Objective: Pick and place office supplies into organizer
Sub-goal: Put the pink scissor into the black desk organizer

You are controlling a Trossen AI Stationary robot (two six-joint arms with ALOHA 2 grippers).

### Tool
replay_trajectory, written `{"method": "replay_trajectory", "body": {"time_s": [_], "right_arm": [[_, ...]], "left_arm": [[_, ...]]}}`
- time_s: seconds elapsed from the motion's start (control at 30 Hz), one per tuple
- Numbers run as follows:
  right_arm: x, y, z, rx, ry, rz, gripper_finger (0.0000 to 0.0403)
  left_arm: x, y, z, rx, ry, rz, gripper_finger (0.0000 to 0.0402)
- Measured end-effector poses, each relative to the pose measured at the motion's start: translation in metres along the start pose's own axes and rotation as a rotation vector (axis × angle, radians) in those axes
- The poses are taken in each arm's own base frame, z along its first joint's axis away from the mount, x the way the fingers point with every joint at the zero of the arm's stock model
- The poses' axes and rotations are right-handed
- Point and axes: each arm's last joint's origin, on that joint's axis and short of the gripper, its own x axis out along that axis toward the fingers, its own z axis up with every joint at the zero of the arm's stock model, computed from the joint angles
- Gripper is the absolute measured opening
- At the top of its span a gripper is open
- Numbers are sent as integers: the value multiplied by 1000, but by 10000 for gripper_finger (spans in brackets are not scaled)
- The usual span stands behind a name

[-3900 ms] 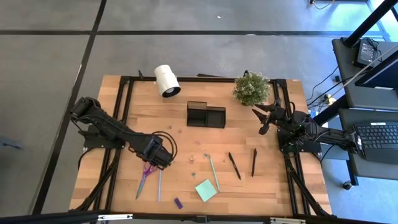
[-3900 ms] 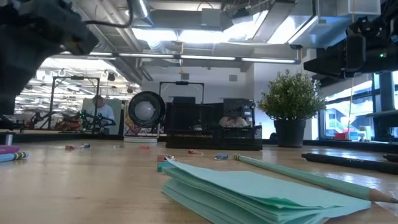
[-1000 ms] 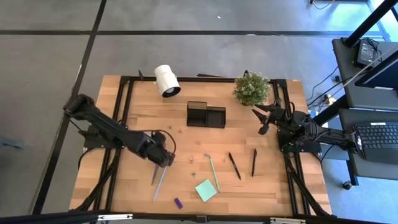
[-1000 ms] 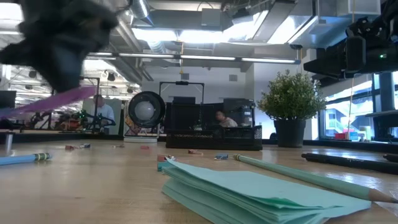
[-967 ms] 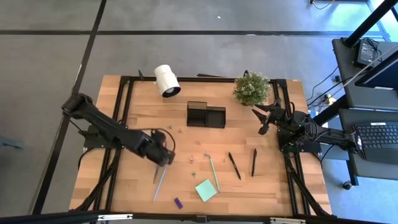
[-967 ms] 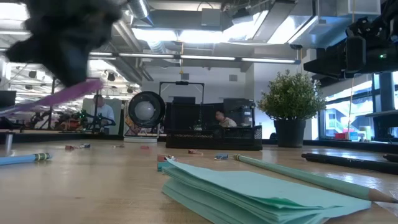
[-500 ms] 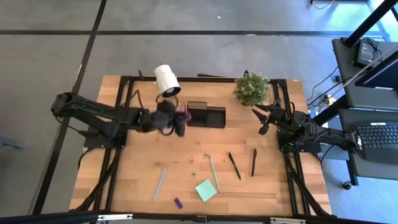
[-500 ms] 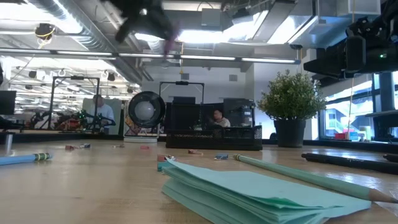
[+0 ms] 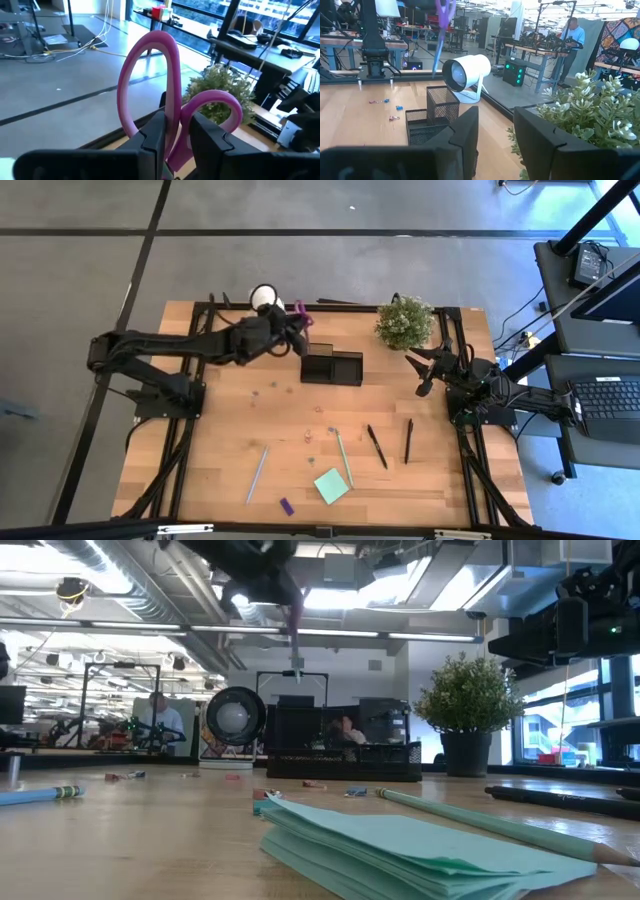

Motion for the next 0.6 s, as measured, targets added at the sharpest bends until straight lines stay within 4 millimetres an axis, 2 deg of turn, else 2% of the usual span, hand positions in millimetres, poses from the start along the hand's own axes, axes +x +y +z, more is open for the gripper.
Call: {"method": "replay_trajectory", "body": {"time_s": [0.3,0.5,0.6], "right_arm": [[0,0,0,-2,1,0,129],[0,0,0,-1,2,0,129],[0,0,0,-1,2,0,129]], "left_arm": [[44,-5,-33,43,44,-47,69],[61,-5,-55,74,126,-96,70],[63,-7,-59,77,147,-129,70]]}}
